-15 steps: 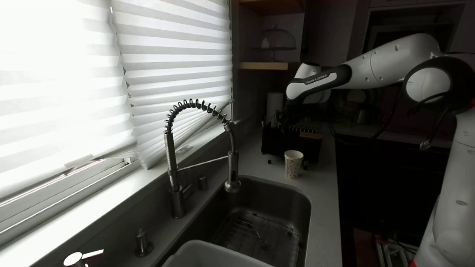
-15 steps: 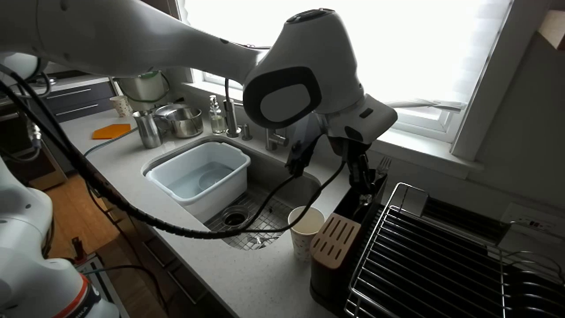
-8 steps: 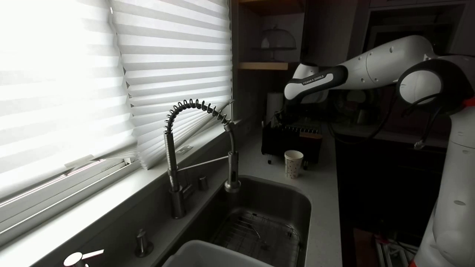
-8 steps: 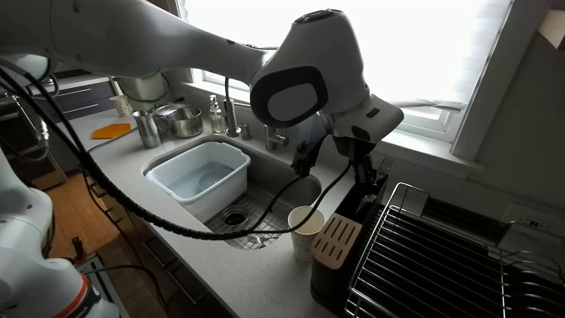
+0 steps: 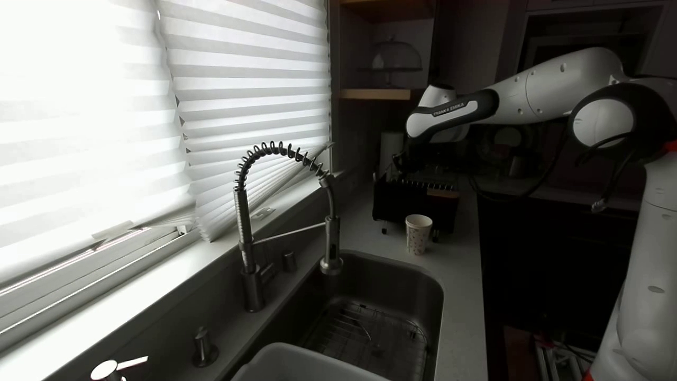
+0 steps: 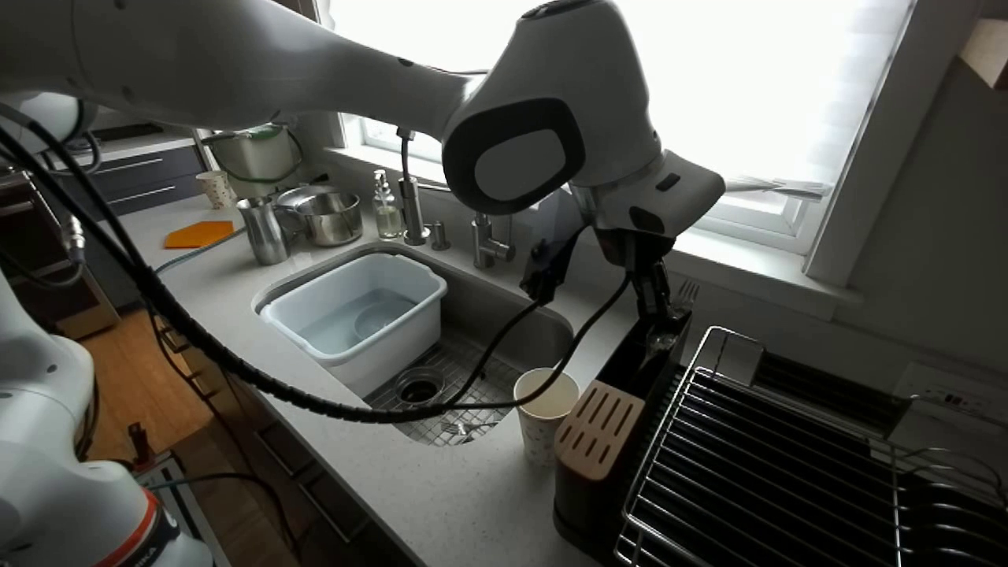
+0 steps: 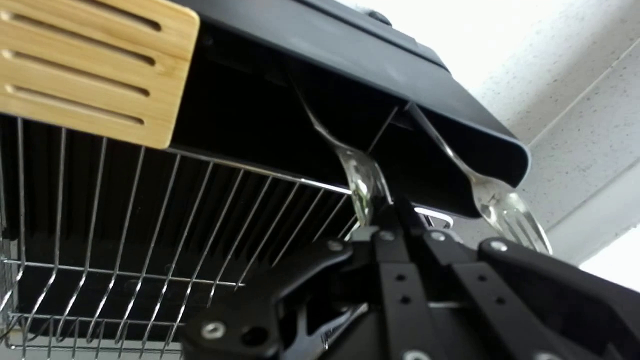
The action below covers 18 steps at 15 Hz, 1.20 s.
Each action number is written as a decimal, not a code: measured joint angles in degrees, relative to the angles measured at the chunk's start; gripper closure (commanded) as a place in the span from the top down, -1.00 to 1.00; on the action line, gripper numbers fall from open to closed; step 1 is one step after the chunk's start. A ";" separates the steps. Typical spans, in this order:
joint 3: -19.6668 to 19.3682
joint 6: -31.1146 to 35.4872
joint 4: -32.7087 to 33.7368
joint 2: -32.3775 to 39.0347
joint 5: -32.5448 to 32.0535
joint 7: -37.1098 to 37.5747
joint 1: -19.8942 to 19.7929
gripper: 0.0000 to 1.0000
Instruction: Place the cup beside the sink then put the spoon and the fork in it
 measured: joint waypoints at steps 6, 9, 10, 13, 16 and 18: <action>0.10 2.52 -0.53 -5.16 -1.83 0.08 0.53 -0.98; 0.36 4.90 -0.95 -7.61 -4.70 0.83 0.62 -0.98; 0.51 5.41 -1.07 -8.44 -5.54 1.06 0.63 -0.98; 1.42 5.47 -2.02 -11.36 -5.91 1.09 0.72 -0.98; 2.68 5.37 -3.94 -14.36 -5.92 1.14 0.91 -0.98; 3.63 4.76 -5.73 -16.39 -5.92 1.14 1.10 -0.98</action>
